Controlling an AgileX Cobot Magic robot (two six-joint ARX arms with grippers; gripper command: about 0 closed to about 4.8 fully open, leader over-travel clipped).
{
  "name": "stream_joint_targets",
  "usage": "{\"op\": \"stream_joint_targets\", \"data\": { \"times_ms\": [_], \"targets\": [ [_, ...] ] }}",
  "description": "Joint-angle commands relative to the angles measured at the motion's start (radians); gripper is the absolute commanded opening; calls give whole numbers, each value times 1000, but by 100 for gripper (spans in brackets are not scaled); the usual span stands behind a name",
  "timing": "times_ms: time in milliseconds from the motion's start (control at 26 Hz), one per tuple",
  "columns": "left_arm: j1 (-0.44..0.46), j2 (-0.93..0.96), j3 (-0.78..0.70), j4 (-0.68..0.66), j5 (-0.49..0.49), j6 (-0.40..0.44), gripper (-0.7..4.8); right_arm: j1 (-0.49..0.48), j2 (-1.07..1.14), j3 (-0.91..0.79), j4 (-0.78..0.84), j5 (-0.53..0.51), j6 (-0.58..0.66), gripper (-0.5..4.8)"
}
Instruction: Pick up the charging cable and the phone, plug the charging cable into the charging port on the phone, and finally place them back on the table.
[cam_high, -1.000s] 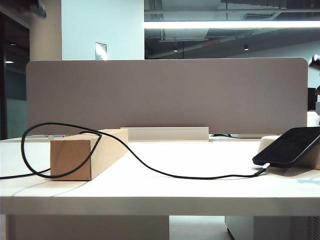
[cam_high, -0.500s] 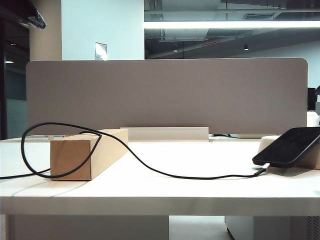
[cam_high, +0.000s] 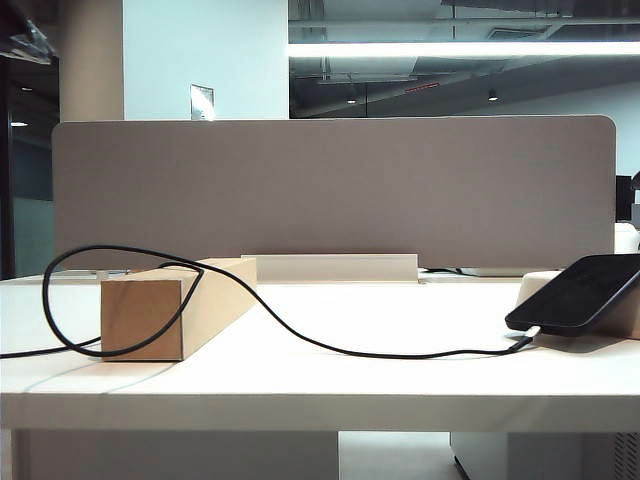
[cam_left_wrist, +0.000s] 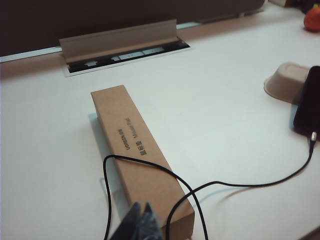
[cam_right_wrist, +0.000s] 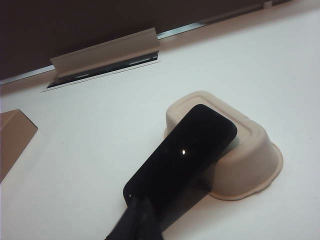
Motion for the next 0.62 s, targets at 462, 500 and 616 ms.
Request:
{"op": "stream_joint_targets", "data": {
  "times_ms": [462,500,616],
  "targets": [
    [0,-195,-293,190,-21,-88,-6,3,-232,-185,82,-2,1,-1],
    [0,-198,-305,196,-25,-87,-6,3,-249,-192,82,-3,2,-1],
    [0,-199,-342,206,-24,-68,-6,3,-314,-215,73,-24,1,-1]
  ]
}}
